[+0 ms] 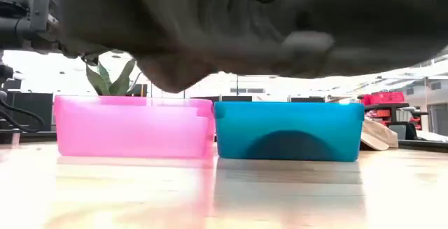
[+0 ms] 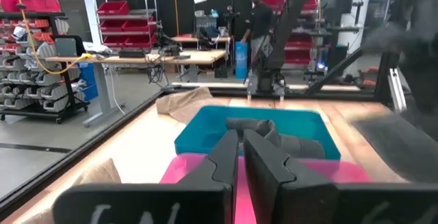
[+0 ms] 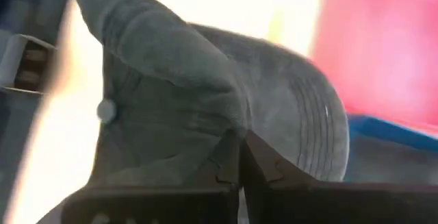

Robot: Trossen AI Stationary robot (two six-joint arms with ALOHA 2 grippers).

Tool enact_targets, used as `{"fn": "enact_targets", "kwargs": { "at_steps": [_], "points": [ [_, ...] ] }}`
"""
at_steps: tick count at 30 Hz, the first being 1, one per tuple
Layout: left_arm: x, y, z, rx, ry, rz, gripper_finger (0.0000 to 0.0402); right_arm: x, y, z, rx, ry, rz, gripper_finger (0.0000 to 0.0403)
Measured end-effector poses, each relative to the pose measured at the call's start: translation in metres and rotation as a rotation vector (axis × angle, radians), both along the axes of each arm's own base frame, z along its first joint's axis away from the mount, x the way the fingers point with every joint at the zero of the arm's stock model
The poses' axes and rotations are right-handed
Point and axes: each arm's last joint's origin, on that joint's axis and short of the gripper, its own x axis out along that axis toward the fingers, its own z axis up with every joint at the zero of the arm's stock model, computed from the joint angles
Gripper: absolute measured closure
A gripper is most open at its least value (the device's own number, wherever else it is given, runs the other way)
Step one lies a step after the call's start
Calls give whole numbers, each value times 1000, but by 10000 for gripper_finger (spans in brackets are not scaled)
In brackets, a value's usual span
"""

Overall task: Pick & Place hat
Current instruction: Put the black cap into the blue bin

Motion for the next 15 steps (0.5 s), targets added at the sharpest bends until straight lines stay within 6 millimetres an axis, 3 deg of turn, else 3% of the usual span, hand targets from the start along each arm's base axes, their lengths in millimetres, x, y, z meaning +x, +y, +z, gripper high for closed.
{"fn": "enact_targets", "kwargs": {
  "at_steps": [7,15],
  "points": [
    [0,0,0,0,3,0,374,0,-18,29,-228,-44,-14,402],
    [0,0,0,-1,3,0,374,-1,-53,49,-281,2,-95,403]
  ]
}}
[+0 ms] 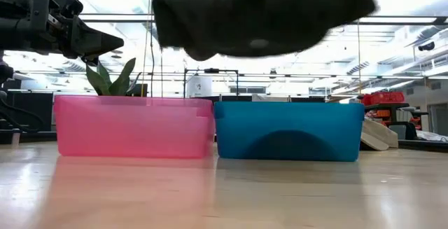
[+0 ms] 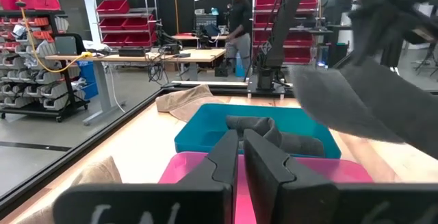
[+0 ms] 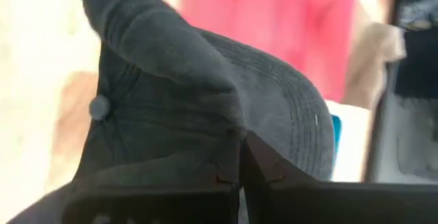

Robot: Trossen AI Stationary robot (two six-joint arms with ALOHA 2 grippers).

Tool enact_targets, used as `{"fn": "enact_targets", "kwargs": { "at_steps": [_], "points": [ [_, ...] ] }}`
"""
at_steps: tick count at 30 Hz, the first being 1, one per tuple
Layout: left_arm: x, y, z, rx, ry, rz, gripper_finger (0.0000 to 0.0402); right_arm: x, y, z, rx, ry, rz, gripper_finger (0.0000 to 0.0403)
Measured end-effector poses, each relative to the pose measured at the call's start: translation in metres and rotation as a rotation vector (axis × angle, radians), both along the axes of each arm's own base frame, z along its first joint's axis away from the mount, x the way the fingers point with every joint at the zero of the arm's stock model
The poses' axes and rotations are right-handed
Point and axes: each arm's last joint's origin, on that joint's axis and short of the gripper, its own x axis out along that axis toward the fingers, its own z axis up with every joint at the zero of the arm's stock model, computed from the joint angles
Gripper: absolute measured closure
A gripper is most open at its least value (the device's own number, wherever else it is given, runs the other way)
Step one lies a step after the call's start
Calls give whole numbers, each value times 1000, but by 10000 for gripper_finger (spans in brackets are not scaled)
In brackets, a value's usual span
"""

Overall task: Pick & Place hat
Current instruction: Put the black cap into the blue bin

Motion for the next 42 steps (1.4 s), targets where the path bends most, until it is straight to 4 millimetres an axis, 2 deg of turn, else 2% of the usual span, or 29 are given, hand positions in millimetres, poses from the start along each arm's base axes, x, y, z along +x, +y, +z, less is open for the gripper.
{"fn": "enact_targets", "kwargs": {
  "at_steps": [5,9,16,21,31,42],
  "points": [
    [0,0,0,0,0,0,374,-16,-27,25,-79,-102,-98,403],
    [0,0,0,0,2,0,374,-37,-51,29,-81,-171,-141,403],
    [0,0,0,0,3,0,374,-62,-89,7,38,-297,-59,403],
    [0,0,0,0,3,0,374,-73,-109,-11,66,-276,-62,403],
    [0,0,0,0,3,0,374,-71,-138,-33,122,-236,-92,403],
    [0,0,0,0,3,0,374,-70,-155,-53,237,-226,-83,403]
  ]
}}
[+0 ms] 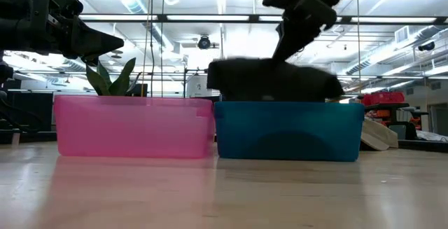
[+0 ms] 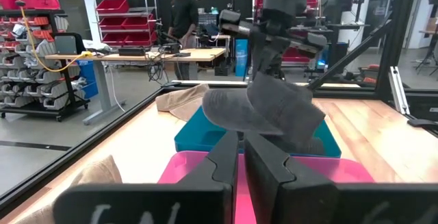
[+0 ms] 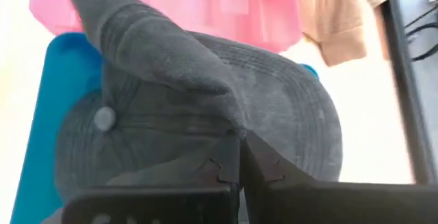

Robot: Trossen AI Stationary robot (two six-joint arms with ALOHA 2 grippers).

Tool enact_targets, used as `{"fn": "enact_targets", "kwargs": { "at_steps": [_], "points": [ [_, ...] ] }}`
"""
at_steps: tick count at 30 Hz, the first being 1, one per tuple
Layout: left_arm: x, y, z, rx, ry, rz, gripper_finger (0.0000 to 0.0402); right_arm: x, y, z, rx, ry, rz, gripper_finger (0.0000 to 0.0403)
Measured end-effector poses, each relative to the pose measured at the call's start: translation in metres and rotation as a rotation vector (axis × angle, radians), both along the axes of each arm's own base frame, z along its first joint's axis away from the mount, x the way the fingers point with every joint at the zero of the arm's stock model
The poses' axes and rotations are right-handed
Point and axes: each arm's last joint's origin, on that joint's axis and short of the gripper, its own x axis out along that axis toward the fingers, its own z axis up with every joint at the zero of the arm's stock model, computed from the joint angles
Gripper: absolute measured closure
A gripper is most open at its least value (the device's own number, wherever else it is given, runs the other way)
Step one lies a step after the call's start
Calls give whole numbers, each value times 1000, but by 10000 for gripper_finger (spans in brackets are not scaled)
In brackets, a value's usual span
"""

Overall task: Pick & Place hat
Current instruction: Put the black cap into the blue bin

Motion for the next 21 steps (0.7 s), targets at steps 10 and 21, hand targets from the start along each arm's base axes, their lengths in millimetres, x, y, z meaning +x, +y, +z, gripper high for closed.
{"fn": "enact_targets", "kwargs": {
  "at_steps": [10,21],
  "points": [
    [0,0,0,0,0,0,374,-8,-27,-34,107,30,-18,403],
    [0,0,0,0,0,0,374,-24,-52,-73,234,18,3,403]
  ]
}}
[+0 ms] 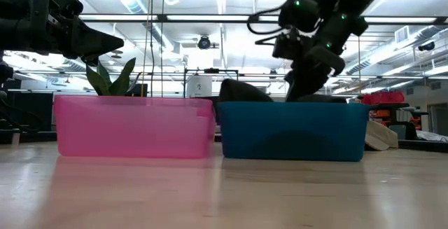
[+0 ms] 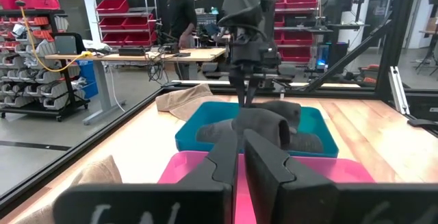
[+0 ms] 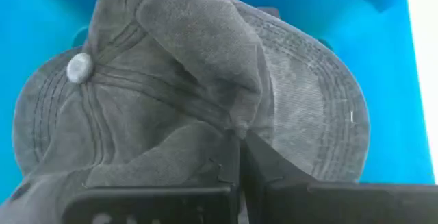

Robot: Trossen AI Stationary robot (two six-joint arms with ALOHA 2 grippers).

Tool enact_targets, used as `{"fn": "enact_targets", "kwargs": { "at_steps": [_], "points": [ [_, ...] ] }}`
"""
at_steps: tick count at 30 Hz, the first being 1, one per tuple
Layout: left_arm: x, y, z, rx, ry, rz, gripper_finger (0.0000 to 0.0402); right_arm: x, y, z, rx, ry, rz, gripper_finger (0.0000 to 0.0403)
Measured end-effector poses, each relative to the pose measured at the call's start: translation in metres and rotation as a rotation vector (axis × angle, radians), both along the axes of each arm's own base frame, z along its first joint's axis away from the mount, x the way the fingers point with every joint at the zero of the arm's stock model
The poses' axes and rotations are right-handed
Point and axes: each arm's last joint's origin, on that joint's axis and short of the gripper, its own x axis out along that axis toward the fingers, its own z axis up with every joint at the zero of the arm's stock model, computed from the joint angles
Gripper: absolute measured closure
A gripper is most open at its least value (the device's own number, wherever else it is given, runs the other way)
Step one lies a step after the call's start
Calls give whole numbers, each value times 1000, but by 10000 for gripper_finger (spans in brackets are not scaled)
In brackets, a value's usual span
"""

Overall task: Pick & Place hat
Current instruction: Put the black cap into the blue bin

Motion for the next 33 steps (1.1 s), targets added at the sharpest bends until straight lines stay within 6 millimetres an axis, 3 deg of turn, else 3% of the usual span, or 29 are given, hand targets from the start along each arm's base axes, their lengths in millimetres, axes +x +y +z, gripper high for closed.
{"fn": "enact_targets", "kwargs": {
  "at_steps": [8,14,24,33],
  "points": [
    [0,0,0,0,0,0,374,-7,-7,-11,50,12,-58,400],
    [0,0,0,0,0,0,374,-5,-6,-9,46,-7,-61,355],
    [0,0,0,0,0,0,374,4,-2,13,73,4,-85,277],
    [0,0,0,0,0,0,374,18,14,29,21,-96,31,240]
  ]
}}
